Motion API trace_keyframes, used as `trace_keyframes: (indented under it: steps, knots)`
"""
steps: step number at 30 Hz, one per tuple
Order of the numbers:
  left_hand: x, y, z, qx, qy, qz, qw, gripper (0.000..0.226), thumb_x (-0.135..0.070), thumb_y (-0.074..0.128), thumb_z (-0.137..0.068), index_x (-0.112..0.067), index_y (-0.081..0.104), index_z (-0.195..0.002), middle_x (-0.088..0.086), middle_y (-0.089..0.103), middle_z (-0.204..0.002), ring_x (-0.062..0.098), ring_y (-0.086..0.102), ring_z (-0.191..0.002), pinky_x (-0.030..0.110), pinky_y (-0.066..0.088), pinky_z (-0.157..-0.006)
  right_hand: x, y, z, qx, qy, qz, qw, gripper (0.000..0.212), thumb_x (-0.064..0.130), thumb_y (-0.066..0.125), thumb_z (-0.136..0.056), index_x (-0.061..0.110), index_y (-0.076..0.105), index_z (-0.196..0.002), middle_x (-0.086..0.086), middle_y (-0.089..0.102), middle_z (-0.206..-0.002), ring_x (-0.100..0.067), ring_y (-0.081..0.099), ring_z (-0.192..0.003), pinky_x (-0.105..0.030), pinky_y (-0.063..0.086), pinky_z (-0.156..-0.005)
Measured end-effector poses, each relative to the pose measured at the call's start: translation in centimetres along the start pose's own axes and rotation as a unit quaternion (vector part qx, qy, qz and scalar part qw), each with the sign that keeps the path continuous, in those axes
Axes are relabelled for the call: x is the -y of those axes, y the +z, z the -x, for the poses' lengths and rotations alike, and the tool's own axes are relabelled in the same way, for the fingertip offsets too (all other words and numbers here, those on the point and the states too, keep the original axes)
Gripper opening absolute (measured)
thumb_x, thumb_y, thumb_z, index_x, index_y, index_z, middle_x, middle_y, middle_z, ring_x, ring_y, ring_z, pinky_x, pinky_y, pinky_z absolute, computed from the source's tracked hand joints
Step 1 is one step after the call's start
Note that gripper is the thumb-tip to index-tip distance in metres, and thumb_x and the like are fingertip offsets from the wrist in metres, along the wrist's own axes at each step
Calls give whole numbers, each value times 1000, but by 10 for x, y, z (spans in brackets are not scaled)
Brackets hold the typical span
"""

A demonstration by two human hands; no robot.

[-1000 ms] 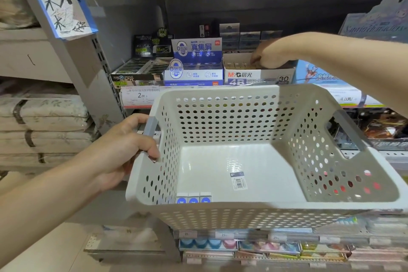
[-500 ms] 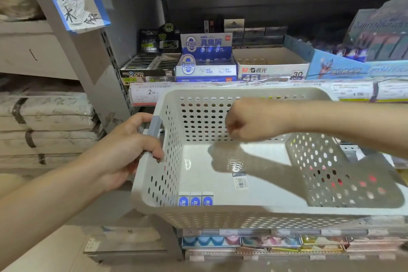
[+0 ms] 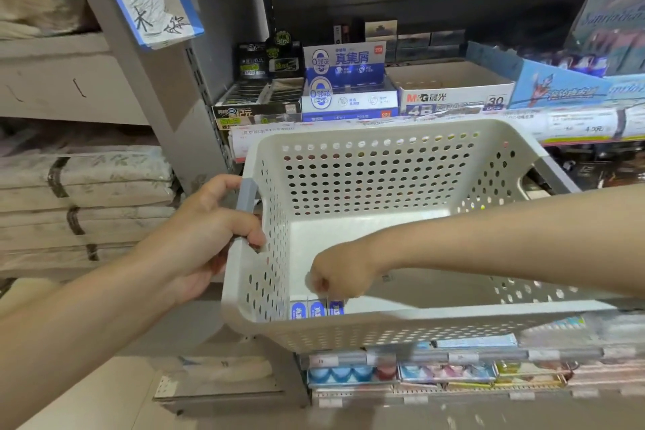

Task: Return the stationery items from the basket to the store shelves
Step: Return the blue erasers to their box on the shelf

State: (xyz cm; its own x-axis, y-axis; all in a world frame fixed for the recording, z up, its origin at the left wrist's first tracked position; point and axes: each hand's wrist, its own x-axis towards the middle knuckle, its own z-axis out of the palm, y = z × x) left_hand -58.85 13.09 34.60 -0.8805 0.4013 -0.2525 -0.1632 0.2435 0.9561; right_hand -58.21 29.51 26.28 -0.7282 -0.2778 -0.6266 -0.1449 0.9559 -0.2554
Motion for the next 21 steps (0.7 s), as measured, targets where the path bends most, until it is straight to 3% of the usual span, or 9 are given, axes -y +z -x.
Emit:
trace_keyframes:
  steps: [6,11,15,18,21]
  knots:
    - [-4,1,4,-5,-3,6,1000,52,20,51,-70,-22,56,-99,9,70,-62,25,64,-53,34,54,-53,-2,-7,-3,-5,-4,-58,998,9,9,58,-91,2,55,-95,-6,51,-69,-15,47,-57,-23,47,-58]
    - [-8,7,7,-9,-5,9,1000,52,20,51,-70,-21,58,-102,13,70,-70,32,62,-66,41,55,-63,-6,-11,-1,-21,-9,-117,993,23,2,69,-83,-3,61,-104,-15,56,-91,-22,56,-73,-25,53,-68]
    - [-13,11,10,-10,-14,4,1000,52,19,52,-70,-22,57,-101,11,71,-68,30,64,-61,39,55,-57,-11,-14,2,-9,-17,-134,991,28,5,71,-81,-3,63,-106,-12,57,-93,-13,54,-64,-22,54,-70]
    - [-16,14,11,-17,-9,7,1000,51,20,52,-69,-22,58,-99,11,71,-68,30,64,-60,37,53,-55,-12,-17,2,-6,-16,-130,991,32,6,71,-82,-5,62,-110,-13,57,-94,-17,56,-70,-26,54,-75]
    - [-18,17,11,-19,-7,8,1000,51,19,52,-70,-22,58,-99,10,70,-66,28,64,-59,34,52,-54,-14,-20,2,12,-4,-128,992,34,8,70,-83,-2,61,-114,-8,59,-88,-11,54,-65,-23,53,-71]
